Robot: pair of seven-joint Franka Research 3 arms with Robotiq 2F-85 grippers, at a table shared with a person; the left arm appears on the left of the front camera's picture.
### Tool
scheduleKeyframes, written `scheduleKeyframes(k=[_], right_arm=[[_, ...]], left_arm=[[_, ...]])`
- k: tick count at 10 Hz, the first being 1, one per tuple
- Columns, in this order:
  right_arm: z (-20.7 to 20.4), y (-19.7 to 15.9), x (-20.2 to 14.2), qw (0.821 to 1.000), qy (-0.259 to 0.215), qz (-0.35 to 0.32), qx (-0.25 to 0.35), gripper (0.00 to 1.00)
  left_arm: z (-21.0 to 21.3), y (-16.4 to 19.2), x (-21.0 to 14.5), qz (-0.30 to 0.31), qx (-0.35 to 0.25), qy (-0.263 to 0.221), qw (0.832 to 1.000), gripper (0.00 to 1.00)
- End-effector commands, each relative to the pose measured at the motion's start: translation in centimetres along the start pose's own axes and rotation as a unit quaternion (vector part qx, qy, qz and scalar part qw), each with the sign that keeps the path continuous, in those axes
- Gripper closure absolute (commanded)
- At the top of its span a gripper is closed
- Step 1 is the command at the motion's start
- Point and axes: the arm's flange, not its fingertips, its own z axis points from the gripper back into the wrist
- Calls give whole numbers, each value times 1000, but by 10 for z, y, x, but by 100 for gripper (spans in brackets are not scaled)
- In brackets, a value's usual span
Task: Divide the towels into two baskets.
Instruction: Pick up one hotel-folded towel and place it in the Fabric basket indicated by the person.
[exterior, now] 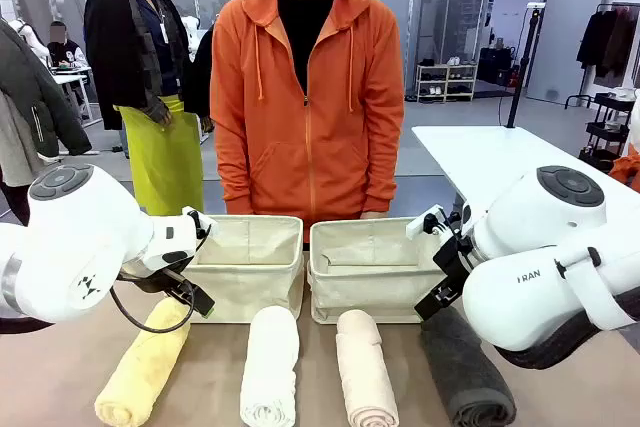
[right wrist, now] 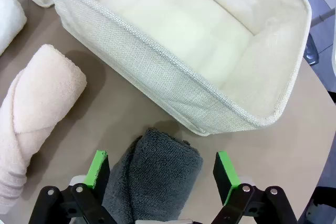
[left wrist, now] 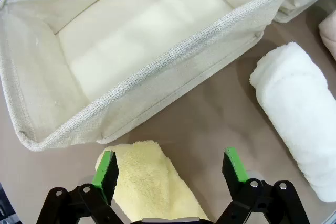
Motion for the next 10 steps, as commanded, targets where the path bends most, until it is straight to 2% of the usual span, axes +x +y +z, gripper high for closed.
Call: scheduleKeyframes(k=[1, 10], right_arm=[[0, 0, 0, 1000, 0, 0, 0, 0], [0, 0, 0, 1000, 0, 0, 0, 0]], left_arm=[[0, 0, 0, 0, 0, 0, 1000, 0], [0, 0, 0, 0, 0, 0, 1000, 0]])
